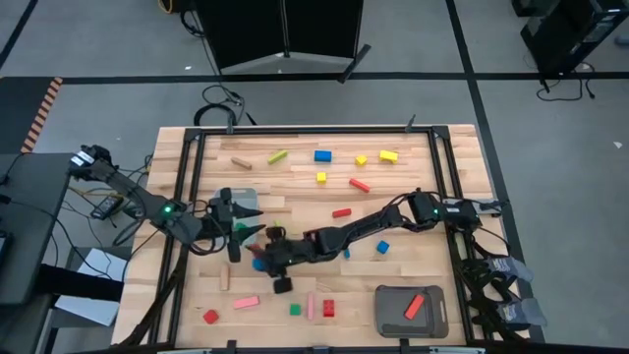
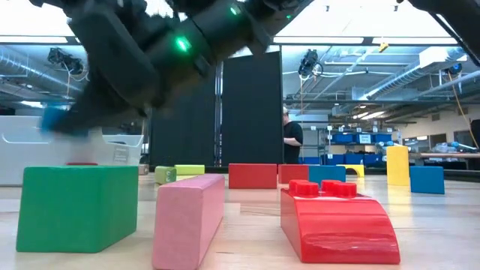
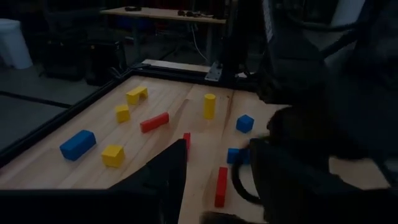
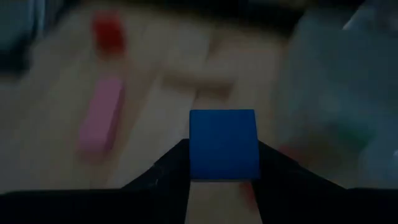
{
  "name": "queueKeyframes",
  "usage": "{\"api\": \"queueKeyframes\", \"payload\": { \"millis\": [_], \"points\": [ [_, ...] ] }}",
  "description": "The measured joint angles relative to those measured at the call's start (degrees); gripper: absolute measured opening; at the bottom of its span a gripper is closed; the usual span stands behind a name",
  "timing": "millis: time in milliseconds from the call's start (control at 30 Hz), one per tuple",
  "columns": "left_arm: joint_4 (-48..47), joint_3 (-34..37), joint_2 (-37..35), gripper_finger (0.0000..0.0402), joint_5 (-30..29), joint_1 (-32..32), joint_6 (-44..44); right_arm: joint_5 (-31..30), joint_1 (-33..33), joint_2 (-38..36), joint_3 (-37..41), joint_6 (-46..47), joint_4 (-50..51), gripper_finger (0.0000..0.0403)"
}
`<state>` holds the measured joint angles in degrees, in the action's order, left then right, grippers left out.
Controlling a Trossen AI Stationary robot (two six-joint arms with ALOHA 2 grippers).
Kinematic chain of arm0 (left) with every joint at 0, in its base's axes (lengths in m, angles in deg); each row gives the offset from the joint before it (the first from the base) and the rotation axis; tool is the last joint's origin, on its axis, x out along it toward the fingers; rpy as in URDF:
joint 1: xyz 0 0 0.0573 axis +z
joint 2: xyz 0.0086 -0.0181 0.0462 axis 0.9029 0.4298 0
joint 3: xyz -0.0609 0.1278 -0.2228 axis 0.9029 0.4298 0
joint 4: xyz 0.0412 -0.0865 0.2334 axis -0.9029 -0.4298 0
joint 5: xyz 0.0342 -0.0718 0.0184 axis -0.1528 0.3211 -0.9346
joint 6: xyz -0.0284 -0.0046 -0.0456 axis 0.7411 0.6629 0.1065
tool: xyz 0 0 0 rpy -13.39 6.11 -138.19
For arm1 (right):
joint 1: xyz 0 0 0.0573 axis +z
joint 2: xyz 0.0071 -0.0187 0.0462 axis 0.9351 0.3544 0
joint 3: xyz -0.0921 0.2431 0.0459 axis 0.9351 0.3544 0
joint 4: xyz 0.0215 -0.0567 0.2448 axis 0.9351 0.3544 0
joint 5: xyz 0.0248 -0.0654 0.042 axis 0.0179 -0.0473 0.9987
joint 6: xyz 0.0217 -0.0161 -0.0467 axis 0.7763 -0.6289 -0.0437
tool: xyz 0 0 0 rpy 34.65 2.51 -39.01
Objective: Sort blocks by size
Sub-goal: Put the middle left blue block into the grey bin, then put the bottom light green block into the black bin
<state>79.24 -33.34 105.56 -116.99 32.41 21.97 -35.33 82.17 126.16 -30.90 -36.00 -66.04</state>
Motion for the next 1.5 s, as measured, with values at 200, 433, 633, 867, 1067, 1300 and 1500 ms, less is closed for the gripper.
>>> {"api": "queueKeyframes", "payload": {
  "millis": [200, 433, 633, 867, 1067, 1300, 1500],
  "points": [
    [4.6, 0.0, -2.3, 0.0181, -1.5, -3.7, -3.5, -2.7, -4.2, 0.6, 0.0, -1.1, -14.9, 0.0144],
    [6.6, 0.0, -3.2, 0.0181, -7.3, -7.9, -7.0, -2.5, -7.0, 4.0, 0.0, 0.1, -20.6, 0.0145],
    [6.5, 0.0, -3.2, 0.0181, -10.4, -9.2, -7.4, -2.3, -7.8, 4.4, 0.1, 2.5, -21.2, 0.0243],
    [4.0, 0.0, -3.3, 0.0181, -12.8, -10.8, -7.2, -5.7, -7.4, 0.4, 1.9, -0.7, -23.1, 0.0307],
    [2.0, 0.0, -3.9, 0.0181, -15.8, -13.0, -5.8, -8.2, -7.6, -3.8, 17.1, 3.2, -36.8, 0.0281],
    [-3.7, 0.0, -3.5, 0.0181, -17.6, -11.9, 0.1, -18.1, -5.7, -22.0, 41.3, 1.4, -48.5, 0.0256],
    [-7.2, 0.0, -0.3, 0.0181, -14.4, -5.9, 5.7, -25.3, -2.7, -43.7, 55.8, -3.2, -45.6, 0.0255]
  ]
}}
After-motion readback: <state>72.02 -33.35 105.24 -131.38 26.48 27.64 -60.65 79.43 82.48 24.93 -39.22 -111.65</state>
